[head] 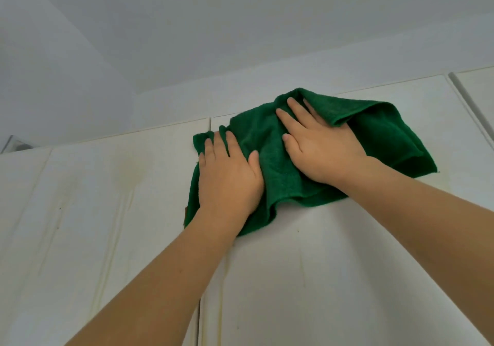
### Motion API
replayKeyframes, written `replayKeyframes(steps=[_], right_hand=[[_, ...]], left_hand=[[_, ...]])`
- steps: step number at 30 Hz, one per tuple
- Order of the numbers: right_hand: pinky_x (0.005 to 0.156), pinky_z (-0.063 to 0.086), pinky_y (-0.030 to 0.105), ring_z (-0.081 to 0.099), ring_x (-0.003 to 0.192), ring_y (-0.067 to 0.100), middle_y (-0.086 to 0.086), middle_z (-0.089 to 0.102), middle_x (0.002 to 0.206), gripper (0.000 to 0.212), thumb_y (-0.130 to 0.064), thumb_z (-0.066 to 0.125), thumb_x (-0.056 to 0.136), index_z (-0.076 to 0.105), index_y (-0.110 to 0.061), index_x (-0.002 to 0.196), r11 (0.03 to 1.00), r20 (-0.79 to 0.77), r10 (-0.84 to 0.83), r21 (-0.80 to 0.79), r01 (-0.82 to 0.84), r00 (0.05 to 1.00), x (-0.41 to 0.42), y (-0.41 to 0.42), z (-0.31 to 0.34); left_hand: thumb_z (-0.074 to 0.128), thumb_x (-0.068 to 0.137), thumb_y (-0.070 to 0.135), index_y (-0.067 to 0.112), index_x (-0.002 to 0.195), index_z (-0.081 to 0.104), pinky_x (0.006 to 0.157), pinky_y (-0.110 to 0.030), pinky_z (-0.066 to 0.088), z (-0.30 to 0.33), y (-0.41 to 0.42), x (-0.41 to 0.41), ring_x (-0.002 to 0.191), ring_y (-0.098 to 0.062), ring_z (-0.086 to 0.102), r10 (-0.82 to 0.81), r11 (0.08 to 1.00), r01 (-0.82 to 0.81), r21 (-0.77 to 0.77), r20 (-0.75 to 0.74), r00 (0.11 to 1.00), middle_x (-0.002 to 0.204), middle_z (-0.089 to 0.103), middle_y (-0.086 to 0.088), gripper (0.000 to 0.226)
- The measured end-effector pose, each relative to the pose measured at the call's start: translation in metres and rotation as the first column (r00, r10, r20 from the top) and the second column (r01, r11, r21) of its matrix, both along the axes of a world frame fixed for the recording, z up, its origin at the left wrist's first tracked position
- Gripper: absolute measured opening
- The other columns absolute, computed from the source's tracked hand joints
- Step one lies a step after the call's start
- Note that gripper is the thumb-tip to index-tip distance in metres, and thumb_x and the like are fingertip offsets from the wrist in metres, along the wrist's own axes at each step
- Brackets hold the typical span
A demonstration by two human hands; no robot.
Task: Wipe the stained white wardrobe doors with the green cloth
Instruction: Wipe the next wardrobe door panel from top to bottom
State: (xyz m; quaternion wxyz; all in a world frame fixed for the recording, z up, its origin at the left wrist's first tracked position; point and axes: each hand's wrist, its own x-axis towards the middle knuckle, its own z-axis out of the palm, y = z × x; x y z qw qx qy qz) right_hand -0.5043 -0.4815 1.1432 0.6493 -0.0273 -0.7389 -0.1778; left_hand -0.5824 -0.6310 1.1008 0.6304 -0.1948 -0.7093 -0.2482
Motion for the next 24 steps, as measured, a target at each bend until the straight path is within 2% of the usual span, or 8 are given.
replayKeyframes(steps=[3,7,9,12,15,18,21,24], right_hand=[[0.118,0.017,0.043,0.002,0.152,0.010,-0.007,0.000,0.166,0.058,-0.045,0.018,0.102,0.011,-0.033,0.158,1.000,0.000,-0.001,0.005,0.001,1.000,0.001,-0.001,-0.007],[0.118,0.015,0.042,0.000,0.152,0.010,-0.008,-0.001,0.166,0.057,-0.045,0.020,0.102,0.011,-0.034,0.158,1.000,0.008,-0.007,-0.003,0.007,1.000,0.001,-0.002,-0.004],[0.117,0.017,0.041,0.001,0.152,0.009,-0.008,0.000,0.166,0.057,-0.045,0.020,0.102,0.011,-0.034,0.158,1.000,-0.005,-0.018,0.006,0.018,1.000,0.003,0.000,-0.002],[0.118,0.016,0.042,0.000,0.151,0.008,-0.009,0.000,0.166,0.057,-0.046,0.019,0.102,0.011,-0.035,0.157,1.000,0.017,-0.001,0.000,0.001,1.000,0.004,0.000,-0.004],[0.117,0.019,0.044,0.000,0.151,0.008,-0.010,0.000,0.166,0.057,-0.046,0.021,0.102,0.011,-0.035,0.157,1.000,0.014,0.003,-0.002,-0.003,1.000,0.004,-0.001,-0.007],[0.117,0.019,0.045,0.000,0.151,0.008,-0.009,-0.001,0.166,0.057,-0.045,0.020,0.102,0.011,-0.035,0.157,1.000,0.019,0.007,-0.019,-0.007,1.000,0.003,-0.003,-0.007],[0.118,0.016,0.042,-0.001,0.151,0.008,-0.010,-0.003,0.165,0.057,-0.046,0.017,0.102,0.009,-0.036,0.157,1.000,0.030,0.000,-0.021,0.001,1.000,0.003,0.000,-0.007],[0.120,0.012,0.041,-0.002,0.151,0.007,-0.010,-0.003,0.166,0.058,-0.047,0.017,0.102,0.009,-0.036,0.158,1.000,0.049,-0.003,0.005,0.003,0.999,0.006,0.003,-0.010]], left_hand=[[0.012,0.100,0.048,0.003,0.159,0.010,0.127,-0.044,0.007,-0.013,-0.010,0.002,0.154,-0.034,0.008,0.001,0.998,0.001,-0.058,0.044,0.999,0.167,0.010,-0.020,0.075],[0.014,0.089,0.043,-0.005,0.156,0.020,0.125,-0.051,0.014,0.049,-0.017,-0.003,0.150,-0.040,0.018,-0.043,0.998,0.045,-0.038,0.063,0.997,0.162,0.020,-0.027,0.082],[0.020,0.091,0.042,-0.005,0.155,0.021,0.124,-0.052,0.015,0.062,-0.010,0.001,0.149,-0.041,0.019,-0.045,0.999,0.046,-0.015,0.079,0.996,0.161,0.022,-0.027,0.079],[0.027,0.102,0.042,0.000,0.159,0.014,0.126,-0.048,0.007,0.027,-0.010,0.003,0.153,-0.037,0.010,-0.056,0.998,0.056,0.008,0.068,0.996,0.166,0.013,-0.022,0.072],[0.015,0.097,0.053,0.005,0.160,0.012,0.127,-0.045,0.004,-0.019,-0.015,-0.003,0.154,-0.034,0.006,-0.016,0.999,0.017,-0.043,0.021,1.000,0.167,0.010,-0.019,0.079],[0.020,0.102,0.051,0.007,0.161,0.010,0.127,-0.045,0.002,0.003,-0.019,-0.010,0.155,-0.033,0.003,-0.015,0.999,0.017,-0.049,0.025,1.000,0.168,0.006,-0.017,0.075],[0.020,0.098,0.044,0.003,0.159,0.017,0.127,-0.047,0.008,0.048,-0.022,-0.007,0.154,-0.033,0.009,-0.078,0.997,0.078,-0.026,0.030,0.997,0.167,0.012,-0.017,0.073],[0.025,0.099,0.041,0.002,0.159,0.018,0.127,-0.046,0.008,0.034,-0.014,-0.002,0.154,-0.033,0.011,-0.110,0.993,0.109,0.039,0.029,0.994,0.167,0.014,-0.018,0.072]])
